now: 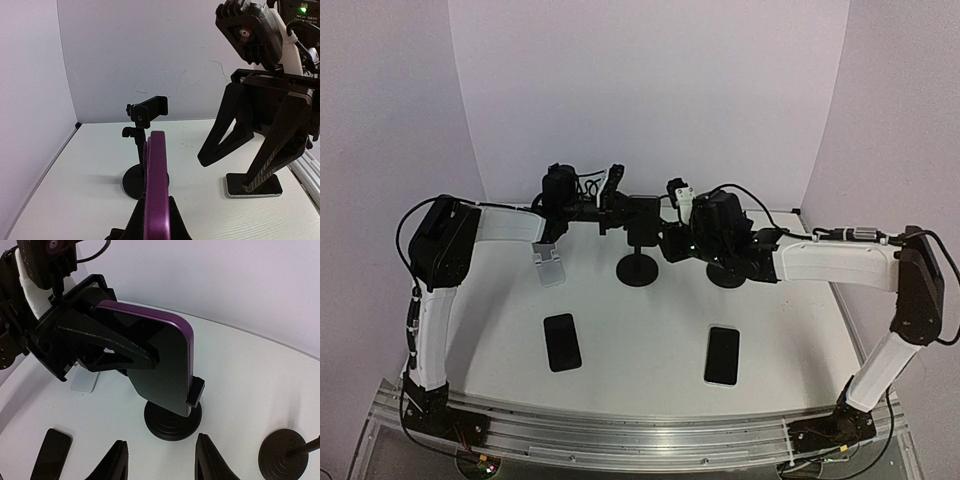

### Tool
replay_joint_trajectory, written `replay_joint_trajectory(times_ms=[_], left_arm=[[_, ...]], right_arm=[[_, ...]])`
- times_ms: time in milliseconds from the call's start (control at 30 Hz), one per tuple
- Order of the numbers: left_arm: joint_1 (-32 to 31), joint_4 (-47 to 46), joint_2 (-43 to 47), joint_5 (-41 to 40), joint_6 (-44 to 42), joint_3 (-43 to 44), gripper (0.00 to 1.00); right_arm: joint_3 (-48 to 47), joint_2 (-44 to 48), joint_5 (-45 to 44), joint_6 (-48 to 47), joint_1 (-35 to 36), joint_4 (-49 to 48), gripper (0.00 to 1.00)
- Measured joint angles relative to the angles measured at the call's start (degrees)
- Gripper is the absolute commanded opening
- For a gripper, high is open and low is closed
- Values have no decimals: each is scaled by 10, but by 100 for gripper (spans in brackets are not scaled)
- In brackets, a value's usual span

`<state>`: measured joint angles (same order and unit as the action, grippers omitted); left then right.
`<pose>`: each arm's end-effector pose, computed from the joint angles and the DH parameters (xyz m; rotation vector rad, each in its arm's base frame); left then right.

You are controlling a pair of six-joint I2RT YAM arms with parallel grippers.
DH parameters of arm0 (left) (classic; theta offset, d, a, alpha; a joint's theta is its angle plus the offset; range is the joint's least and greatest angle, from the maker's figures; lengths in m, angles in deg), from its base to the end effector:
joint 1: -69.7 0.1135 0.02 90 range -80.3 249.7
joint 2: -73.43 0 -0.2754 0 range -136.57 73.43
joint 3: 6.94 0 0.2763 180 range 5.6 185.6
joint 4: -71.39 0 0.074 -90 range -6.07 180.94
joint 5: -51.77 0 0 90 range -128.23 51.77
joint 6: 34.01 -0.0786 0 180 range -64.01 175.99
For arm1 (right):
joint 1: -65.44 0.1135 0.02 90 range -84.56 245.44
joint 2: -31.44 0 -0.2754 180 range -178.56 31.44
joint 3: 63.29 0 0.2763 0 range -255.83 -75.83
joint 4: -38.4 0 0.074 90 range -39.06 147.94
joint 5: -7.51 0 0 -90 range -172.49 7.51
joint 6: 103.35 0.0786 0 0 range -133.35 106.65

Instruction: Place the phone on the phone stand

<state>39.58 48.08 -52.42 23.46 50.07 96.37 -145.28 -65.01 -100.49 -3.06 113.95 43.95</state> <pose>0.4391 -0.3347 0.2323 1.2782 1.1031 -1.1503 0.3218 0.3272 0.2673 -0.4252 1.8741 0.3929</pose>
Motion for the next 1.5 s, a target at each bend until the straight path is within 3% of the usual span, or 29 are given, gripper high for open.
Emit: replay_joint_trajectory(times_ms=[100,333,533,700,933,1100,1333,1500], left_arm=[[1,0,0,6,4,1,17],[10,10,-1,19,27,3,24],[16,23,-2,27,40,3,52],[24,24,1,34,42,-6,65],[55,71,38,43,-4,-49,71],[75,84,91,42,-19,-85,72],[75,84,143,42,-22,-124,72],[76,90,157,41,-29,-140,72]], right_arm=[[0,3,0,0,0,2,41],[0,3,0,0,0,3,42],[0,4,0,0,0,5,47],[0,13,-15,10,0,29,61],[-6,57,-14,80,-17,137,75],[-72,76,-10,138,-72,267,89],[-221,71,29,139,-181,432,85],[-315,28,123,29,-278,507,80]])
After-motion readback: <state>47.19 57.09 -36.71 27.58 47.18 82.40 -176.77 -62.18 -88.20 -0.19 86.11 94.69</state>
